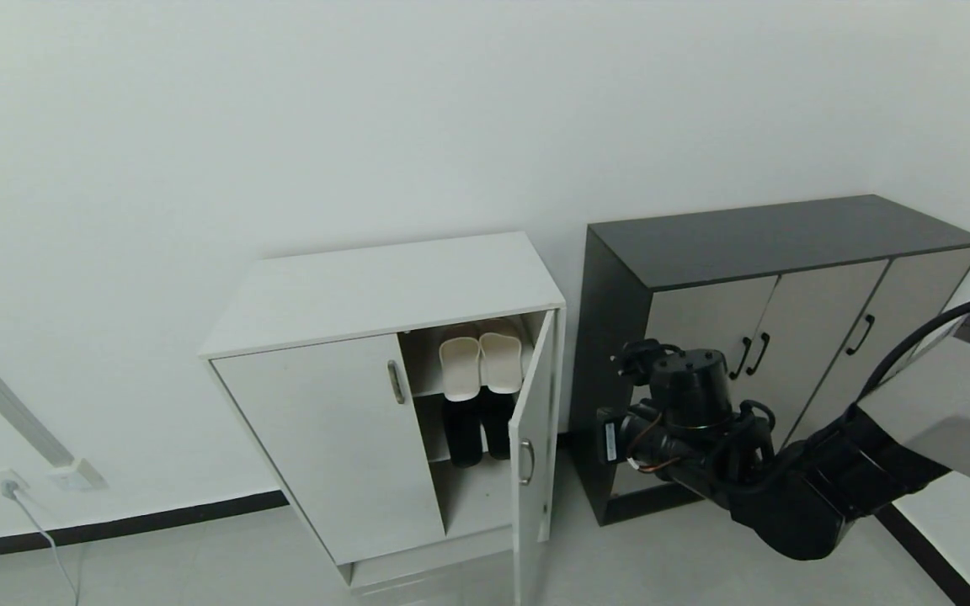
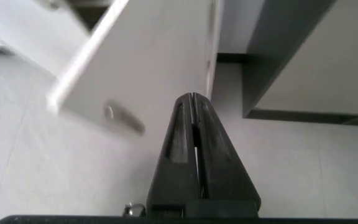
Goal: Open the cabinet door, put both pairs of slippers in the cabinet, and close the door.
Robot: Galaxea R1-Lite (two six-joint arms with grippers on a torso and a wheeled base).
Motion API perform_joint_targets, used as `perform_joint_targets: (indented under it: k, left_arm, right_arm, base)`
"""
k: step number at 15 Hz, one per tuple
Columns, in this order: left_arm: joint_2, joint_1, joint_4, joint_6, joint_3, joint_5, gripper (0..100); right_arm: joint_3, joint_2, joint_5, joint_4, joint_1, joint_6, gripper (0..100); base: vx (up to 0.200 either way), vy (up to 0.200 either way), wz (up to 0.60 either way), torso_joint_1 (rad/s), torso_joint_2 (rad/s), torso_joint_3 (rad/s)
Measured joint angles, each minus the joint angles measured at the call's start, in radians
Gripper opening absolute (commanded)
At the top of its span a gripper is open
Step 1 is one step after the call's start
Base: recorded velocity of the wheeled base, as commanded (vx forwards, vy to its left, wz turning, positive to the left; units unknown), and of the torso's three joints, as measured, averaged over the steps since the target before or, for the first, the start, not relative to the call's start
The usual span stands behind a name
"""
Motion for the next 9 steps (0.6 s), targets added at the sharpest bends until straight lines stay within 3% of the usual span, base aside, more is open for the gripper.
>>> perform_joint_targets:
  k: [1,7,9]
  left_arm:
    - [0.000,0.000,0.000,0.000,0.000,0.000,0]
    - [0.000,0.001,0.000,0.000,0.000,0.000,0]
    - [0.000,0.000,0.000,0.000,0.000,0.000,0]
  right_arm:
    - [0.005,-0.003,0.000,-0.006,0.004,-0.003,0]
    - [0.042,-0.021,0.025,-0.021,0.020,-0.020,0]
    - [0.051,-0.025,0.034,-0.021,0.020,-0.020,0]
  base:
    - [0.000,0.000,0.00,0.000,0.00,0.000]
    - [0.000,0.000,0.60,0.005,0.00,0.002]
    - [0.000,0.000,0.00,0.000,0.00,0.000]
